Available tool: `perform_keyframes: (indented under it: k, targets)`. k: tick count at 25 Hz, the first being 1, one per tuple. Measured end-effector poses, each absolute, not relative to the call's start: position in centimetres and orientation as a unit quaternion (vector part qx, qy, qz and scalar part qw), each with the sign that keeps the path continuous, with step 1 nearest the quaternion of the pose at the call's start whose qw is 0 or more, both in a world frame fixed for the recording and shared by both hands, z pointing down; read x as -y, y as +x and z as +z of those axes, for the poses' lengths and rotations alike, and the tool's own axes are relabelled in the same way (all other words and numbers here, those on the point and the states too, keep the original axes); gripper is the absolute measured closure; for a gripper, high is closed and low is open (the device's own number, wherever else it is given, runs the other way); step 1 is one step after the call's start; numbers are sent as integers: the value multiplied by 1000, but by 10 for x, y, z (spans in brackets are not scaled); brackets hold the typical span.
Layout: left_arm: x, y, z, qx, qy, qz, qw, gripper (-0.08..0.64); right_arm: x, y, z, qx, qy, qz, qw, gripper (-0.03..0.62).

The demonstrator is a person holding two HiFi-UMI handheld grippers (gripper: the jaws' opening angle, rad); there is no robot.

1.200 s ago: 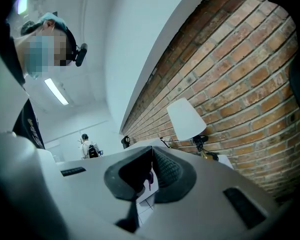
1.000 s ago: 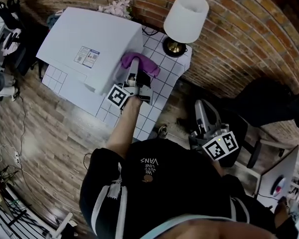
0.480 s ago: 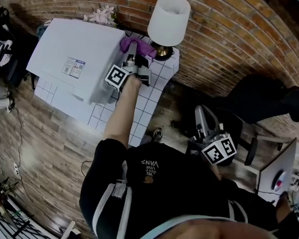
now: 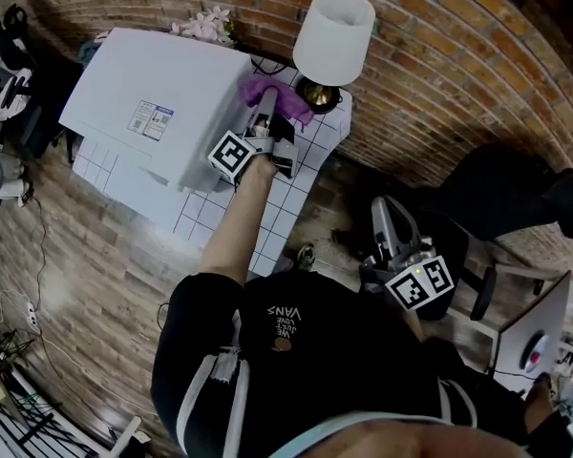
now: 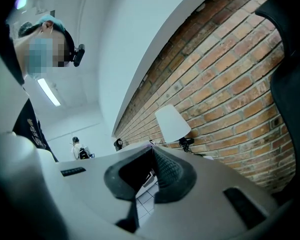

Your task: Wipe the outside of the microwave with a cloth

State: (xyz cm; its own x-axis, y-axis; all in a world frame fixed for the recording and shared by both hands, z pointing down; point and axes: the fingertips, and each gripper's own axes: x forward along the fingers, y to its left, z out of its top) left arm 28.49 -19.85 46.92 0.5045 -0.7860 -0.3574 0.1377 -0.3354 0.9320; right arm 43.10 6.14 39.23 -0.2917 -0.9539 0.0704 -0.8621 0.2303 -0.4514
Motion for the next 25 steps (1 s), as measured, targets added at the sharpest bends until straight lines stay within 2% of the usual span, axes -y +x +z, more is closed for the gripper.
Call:
perform_keyframes:
  k: [6, 14, 25]
  targets:
    - [136, 257, 469, 232, 666, -458, 541, 428, -49, 397, 390, -810, -538, -209, 108, 592]
    - [52, 200, 509, 285, 643, -461, 541, 428, -39, 350, 390, -851, -469, -215, 100, 592]
    - [33, 128, 547, 366, 609, -483, 512, 428, -40, 321, 394, -870, -435, -219, 80, 592]
